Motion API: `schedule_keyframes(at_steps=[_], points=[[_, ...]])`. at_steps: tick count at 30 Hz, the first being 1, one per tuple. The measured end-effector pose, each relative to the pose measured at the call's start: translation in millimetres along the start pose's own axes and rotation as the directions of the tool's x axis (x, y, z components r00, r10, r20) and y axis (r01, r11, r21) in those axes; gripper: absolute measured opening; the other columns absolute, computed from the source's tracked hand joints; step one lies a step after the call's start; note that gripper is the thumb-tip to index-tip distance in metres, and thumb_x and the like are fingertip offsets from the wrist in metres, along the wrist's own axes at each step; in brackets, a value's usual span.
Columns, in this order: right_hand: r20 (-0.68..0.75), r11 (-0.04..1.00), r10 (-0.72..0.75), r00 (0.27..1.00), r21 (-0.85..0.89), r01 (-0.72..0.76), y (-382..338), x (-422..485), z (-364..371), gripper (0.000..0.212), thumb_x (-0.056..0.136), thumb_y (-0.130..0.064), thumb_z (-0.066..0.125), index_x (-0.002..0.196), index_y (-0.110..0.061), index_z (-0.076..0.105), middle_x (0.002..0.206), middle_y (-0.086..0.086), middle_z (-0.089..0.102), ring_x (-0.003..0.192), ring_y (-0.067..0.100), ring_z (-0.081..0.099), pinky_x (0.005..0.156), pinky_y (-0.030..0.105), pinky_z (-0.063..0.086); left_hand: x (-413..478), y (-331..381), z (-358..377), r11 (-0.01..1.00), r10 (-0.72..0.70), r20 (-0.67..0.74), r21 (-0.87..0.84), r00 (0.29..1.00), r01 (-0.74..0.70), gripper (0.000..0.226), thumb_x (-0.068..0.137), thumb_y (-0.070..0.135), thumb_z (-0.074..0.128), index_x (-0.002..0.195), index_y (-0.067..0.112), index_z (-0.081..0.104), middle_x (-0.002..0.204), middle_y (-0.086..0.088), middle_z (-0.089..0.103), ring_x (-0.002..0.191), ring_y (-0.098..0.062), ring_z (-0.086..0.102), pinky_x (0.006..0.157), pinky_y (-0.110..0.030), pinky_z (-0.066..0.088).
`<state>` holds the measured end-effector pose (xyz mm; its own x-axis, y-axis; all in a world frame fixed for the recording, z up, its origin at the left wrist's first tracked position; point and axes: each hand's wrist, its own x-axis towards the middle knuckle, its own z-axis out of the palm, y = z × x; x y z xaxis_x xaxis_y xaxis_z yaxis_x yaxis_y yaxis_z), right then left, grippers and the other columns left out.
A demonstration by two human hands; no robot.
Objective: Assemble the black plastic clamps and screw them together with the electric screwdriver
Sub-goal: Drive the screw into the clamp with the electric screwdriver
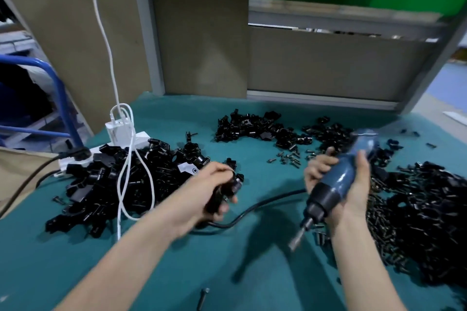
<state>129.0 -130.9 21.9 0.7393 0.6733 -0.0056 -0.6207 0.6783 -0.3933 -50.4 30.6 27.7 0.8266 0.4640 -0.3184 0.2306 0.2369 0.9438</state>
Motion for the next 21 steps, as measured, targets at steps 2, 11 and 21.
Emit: schedule_keyframes(at_steps=[2, 11, 21], points=[[-0.305, 0.932, -0.084, 0.948, -0.361, -0.033, 17.5, -8.5, -19.5, 0.048, 0.068, -0.036, 0.077, 0.106, -0.015, 0.055, 0.070, 0.000, 0.059, 0.052, 0.013, 0.055, 0.050, 0.023, 0.050, 18.1, 30.2, -16.9, 0.850, 0.285, -0.172, 0.500, 0.943, -0.166, 0.006, 0.097, 0.020, 0.050, 0.098, 0.025, 0.052, 0.075, -0.002, 0.070, 0.054, -0.016, 0.060, 0.047, -0.027, 0.047], [-0.323, 0.622, -0.142, 0.936, -0.764, -0.170, 70.0, -32.1, -39.8, 0.066, 0.088, -0.016, 0.067, 0.143, -0.032, 0.035, 0.111, -0.002, 0.063, 0.091, 0.018, 0.065, 0.081, 0.042, 0.055, 107.7, 86.1, -26.3, -0.162, -0.005, -0.136, 0.978, 0.991, 0.133, 0.020, 0.086, 0.017, 0.045, 0.097, 0.012, 0.059, 0.107, -0.009, 0.061, 0.092, -0.025, 0.058, 0.077, -0.032, 0.048], [0.022, 0.012, -0.295, 0.955, -1.000, 0.027, 77.7, -27.3, -47.1, 0.072, 0.095, -0.010, 0.049, 0.149, -0.041, 0.012, 0.145, -0.034, -0.029, 0.132, -0.008, -0.037, 0.116, 0.021, -0.009, 191.0, 109.6, 55.4, -0.293, -0.164, -0.198, 0.945, 0.966, 0.144, 0.030, 0.094, 0.020, 0.038, 0.110, 0.004, 0.059, 0.102, -0.012, 0.063, 0.080, -0.024, 0.059, 0.072, -0.030, 0.046]])
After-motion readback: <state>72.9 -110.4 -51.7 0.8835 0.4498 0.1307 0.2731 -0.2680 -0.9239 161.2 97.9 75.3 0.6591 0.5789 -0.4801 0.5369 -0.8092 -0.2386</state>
